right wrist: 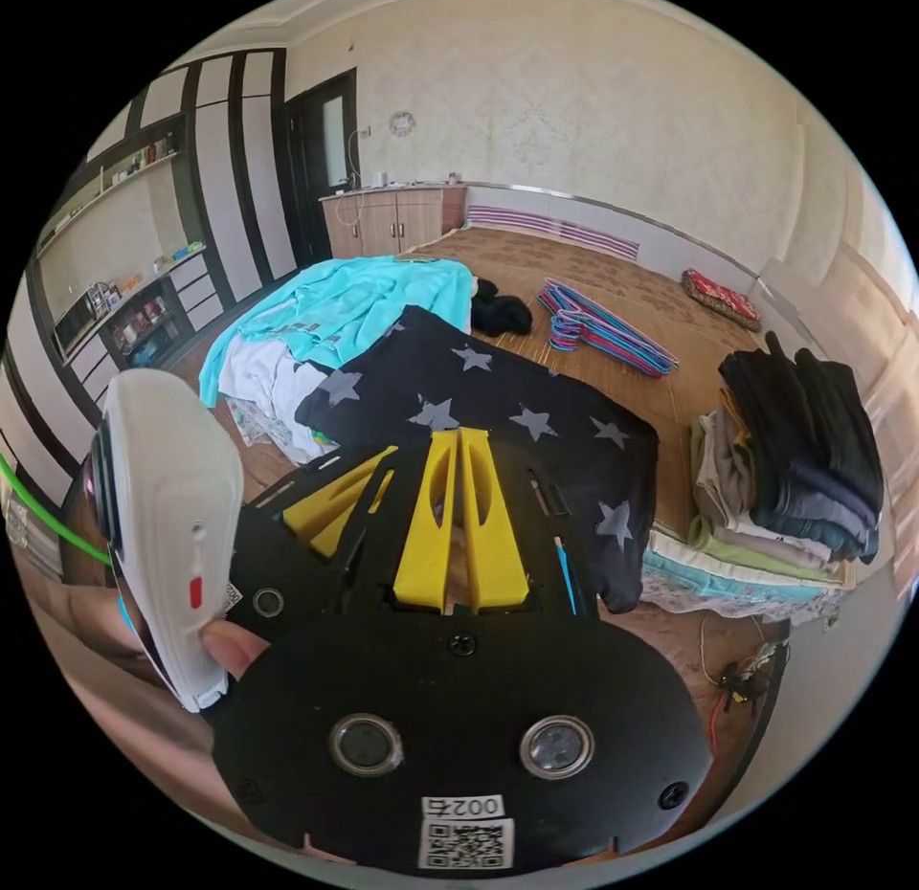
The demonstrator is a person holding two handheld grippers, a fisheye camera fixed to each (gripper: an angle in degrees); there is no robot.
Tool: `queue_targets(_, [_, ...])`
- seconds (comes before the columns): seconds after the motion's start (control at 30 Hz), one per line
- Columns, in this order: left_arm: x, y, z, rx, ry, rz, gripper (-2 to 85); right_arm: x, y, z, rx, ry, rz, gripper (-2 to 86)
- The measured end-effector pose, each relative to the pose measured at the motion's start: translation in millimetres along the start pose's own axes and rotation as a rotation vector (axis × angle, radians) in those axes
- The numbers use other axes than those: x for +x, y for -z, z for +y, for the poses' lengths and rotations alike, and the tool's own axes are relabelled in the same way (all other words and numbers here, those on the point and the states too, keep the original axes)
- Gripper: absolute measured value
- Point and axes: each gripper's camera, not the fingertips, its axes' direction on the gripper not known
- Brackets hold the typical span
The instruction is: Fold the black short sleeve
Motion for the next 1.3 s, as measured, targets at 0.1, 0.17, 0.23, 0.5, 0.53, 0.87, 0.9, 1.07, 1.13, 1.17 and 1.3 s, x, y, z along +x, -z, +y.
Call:
queue_targets(0.1, [-1.1, -5.0, -0.1, -0.015, -0.033, 0.006, -1.0, 4.0, -3.3, 2.1, 0.001, -0.002, 0.009, -0.9])
queue_targets(0.17, [-2.5, -8.6, -0.9, -0.031, -0.054, 0.033, -1.0, 8.9, -5.0, 2.8, 0.015, -0.008, -0.008, -0.9])
queue_targets(0.23, [-4.3, -13.4, -2.4, -0.056, -0.053, 0.074, -1.0, 13.6, -8.0, 3.5, 0.022, -0.025, -0.025, -0.9])
queue_targets(0.5, [-45.9, -28.9, -14.6, -0.175, 0.128, -0.04, -1.0, 83.7, -31.8, 37.0, -0.038, -0.092, 0.041, -0.6])
queue_targets(0.53, [-50.9, -31.2, -15.7, -0.198, 0.139, -0.048, -1.0, 98.8, -33.9, 46.9, -0.042, -0.094, 0.05, -0.4])
queue_targets(0.87, [-149.9, -53.0, -13.8, -0.11, 0.293, -0.075, -1.0, 230.1, -72.6, 130.8, -0.225, -0.198, 0.026, 11.1])
queue_targets(0.9, [-162.3, -52.3, -9.1, -0.055, 0.279, -0.07, -1.0, 237.1, -75.6, 135.2, -0.223, -0.211, 0.006, 11.6])
queue_targets(1.07, [-204.3, -52.2, 7.9, 0.014, 0.158, -0.053, -0.8, 283.3, -100.4, 166.7, -0.234, -0.225, -0.186, 13.5])
queue_targets(1.13, [-216.9, -55.9, 12.8, -0.023, 0.108, -0.043, -0.7, 294.0, -109.1, 175.0, -0.253, -0.219, -0.192, 13.5])
queue_targets(1.17, [-222.5, -59.3, 15.5, -0.056, 0.042, -0.016, -0.4, 300.9, -115.1, 179.7, -0.264, -0.218, -0.198, 13.4])
queue_targets(1.3, [-243.5, -75.5, 21.9, -0.137, -0.028, 0.117, 6.3, 310.0, -132.4, 186.6, -0.3, -0.167, -0.151, 11.9])
